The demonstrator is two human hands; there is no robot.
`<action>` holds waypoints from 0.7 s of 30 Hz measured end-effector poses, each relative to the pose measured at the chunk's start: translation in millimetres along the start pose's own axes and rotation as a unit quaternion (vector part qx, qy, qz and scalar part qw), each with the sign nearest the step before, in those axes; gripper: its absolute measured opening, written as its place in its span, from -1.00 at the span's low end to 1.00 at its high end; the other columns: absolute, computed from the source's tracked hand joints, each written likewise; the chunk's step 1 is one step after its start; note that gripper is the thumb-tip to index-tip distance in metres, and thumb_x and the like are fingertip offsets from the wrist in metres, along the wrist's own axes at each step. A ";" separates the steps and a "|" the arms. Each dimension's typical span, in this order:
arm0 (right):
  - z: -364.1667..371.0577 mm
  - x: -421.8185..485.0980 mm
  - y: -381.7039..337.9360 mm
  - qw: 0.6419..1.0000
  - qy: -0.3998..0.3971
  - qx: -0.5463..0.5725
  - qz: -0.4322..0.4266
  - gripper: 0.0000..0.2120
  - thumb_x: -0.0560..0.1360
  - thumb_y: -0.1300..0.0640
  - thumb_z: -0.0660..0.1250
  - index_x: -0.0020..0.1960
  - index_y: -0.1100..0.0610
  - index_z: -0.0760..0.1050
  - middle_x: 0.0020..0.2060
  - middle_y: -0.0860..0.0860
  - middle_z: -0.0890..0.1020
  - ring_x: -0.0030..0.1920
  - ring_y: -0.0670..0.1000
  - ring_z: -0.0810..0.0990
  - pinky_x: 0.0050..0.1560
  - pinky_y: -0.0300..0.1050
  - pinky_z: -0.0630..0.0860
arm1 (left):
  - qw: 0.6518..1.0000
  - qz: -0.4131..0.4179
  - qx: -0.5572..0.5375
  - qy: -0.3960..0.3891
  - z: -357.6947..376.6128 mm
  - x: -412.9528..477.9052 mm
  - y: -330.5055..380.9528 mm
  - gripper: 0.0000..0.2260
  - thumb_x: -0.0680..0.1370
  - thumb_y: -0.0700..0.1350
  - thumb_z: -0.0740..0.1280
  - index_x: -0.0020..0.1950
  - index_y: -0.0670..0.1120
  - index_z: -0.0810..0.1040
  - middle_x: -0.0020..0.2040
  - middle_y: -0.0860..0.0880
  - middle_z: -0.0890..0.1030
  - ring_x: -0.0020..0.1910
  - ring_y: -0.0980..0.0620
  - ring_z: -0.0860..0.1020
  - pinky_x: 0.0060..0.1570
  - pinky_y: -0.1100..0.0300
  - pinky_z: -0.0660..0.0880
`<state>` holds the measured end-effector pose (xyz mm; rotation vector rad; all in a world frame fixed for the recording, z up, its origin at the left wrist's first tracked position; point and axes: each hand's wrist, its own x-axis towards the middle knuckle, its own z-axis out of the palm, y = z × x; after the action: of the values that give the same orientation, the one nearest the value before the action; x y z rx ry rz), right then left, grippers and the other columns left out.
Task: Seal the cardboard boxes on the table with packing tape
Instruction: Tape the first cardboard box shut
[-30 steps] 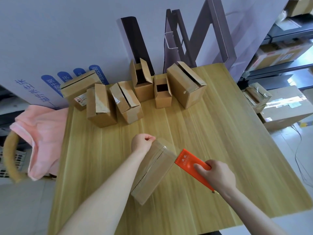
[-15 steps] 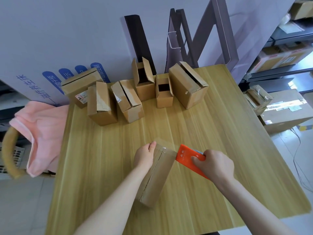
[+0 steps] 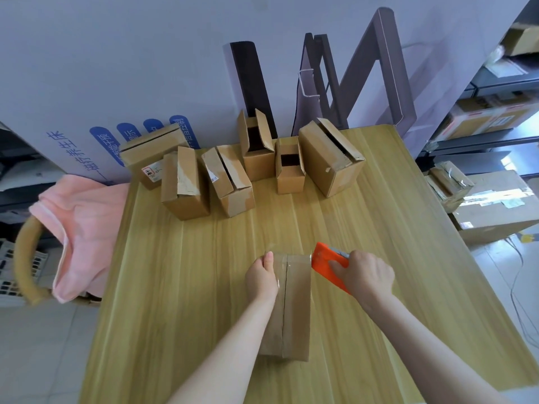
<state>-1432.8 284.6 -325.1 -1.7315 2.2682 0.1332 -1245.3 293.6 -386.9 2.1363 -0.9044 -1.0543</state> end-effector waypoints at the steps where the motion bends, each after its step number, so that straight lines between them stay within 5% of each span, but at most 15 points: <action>1: -0.9 -0.4 5.1 1.000 0.004 0.016 0.016 -0.63 0.49 -0.24 0.22 -0.25 0.04 0.38 -0.44 -0.08 0.37 -0.29 0.06 0.46 -0.32 -0.15 0.28 | 0.999 -0.028 -0.034 0.002 2.4 -2.0 0.5 -0.66 0.64 0.12 0.10 -0.21 -0.02 0.44 -0.36 0.06 0.49 -0.41 0.13 0.49 -0.47 0.40 0.34; 4: -9.1 -3.7 17.6 0.995 0.031 0.081 0.054 -0.57 0.47 -0.28 0.22 -0.29 0.07 0.46 -0.40 -0.03 0.51 -0.31 0.08 0.52 -0.33 -0.16 0.33 | 0.977 -0.126 -0.170 0.020 10.6 -11.7 5.7 -0.76 0.62 0.12 0.16 -0.06 0.00 0.49 -0.21 0.13 0.52 -0.22 0.11 0.48 -0.11 0.19 0.40; 7: -22.0 -11.4 24.8 0.971 0.065 0.215 0.081 -0.52 0.46 -0.27 0.26 -0.35 0.12 0.51 -0.50 -0.02 0.54 -0.46 -0.01 0.53 -0.43 -0.21 0.34 | 0.946 -0.194 -0.257 0.042 16.0 -24.3 13.3 -0.70 0.61 0.12 0.18 -0.16 -0.05 0.48 -0.25 0.07 0.51 -0.28 0.09 0.44 -0.11 0.14 0.36; 12: -28.7 -35.0 12.5 0.862 0.052 0.491 0.114 -0.51 0.47 -0.14 0.39 -0.46 0.20 0.49 -0.66 -0.01 0.49 -0.67 -0.09 0.45 -0.66 -0.27 0.34 | 0.918 -0.244 -0.311 0.022 15.3 -37.4 14.5 -0.68 0.61 0.16 0.16 -0.20 -0.04 0.43 -0.23 0.04 0.48 -0.29 0.05 0.42 -0.17 0.12 0.42; 14: -18.7 -42.3 3.2 0.838 0.026 0.526 0.144 -0.54 0.47 -0.13 0.39 -0.42 0.21 0.52 -0.57 0.06 0.53 -0.58 -0.02 0.47 -0.51 -0.19 0.39 | 0.918 -0.238 -0.317 0.019 12.0 -37.9 13.8 -0.71 0.61 0.13 0.17 -0.06 -0.08 0.47 -0.11 0.01 0.54 -0.20 0.05 0.47 -0.04 0.09 0.43; 16: -11.8 -45.5 -2.5 0.816 0.007 0.549 0.181 -0.53 0.47 -0.14 0.39 -0.32 0.27 0.56 -0.49 0.10 0.56 -0.49 0.02 0.48 -0.41 -0.13 0.40 | 0.935 -0.200 -0.292 0.032 7.4 -37.7 11.1 -0.72 0.61 0.08 0.21 0.09 -0.12 0.51 0.04 -0.08 0.59 -0.11 0.00 0.53 -0.03 0.11 0.43; 18: -10.0 -44.5 -5.3 0.804 -0.002 0.563 0.189 -0.54 0.46 -0.14 0.40 -0.27 0.29 0.58 -0.55 0.03 0.56 -0.55 -0.03 0.51 -0.52 -0.23 0.40 | 0.970 -0.111 -0.205 0.062 1.5 -36.2 4.6 -0.68 0.59 -0.01 0.29 0.28 -0.14 0.47 0.20 -0.10 0.55 0.12 -0.06 0.53 0.13 0.09 0.43; 21: -12.2 -44.2 -8.2 0.801 -0.006 0.572 0.178 -0.57 0.46 -0.11 0.41 -0.32 0.27 0.54 -0.67 -0.03 0.51 -0.71 -0.10 0.45 -0.73 -0.32 0.26 | 0.983 0.138 -0.001 0.125 -11.0 -34.1 -4.3 -0.74 0.54 -0.18 0.37 0.24 -0.10 0.55 0.18 -0.01 0.56 0.20 0.03 0.49 0.19 0.17 0.43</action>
<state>-1416.4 320.5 -300.4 -0.6408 1.8809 -0.9470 -1250.4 324.8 -369.6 2.0139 -1.0367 -0.6322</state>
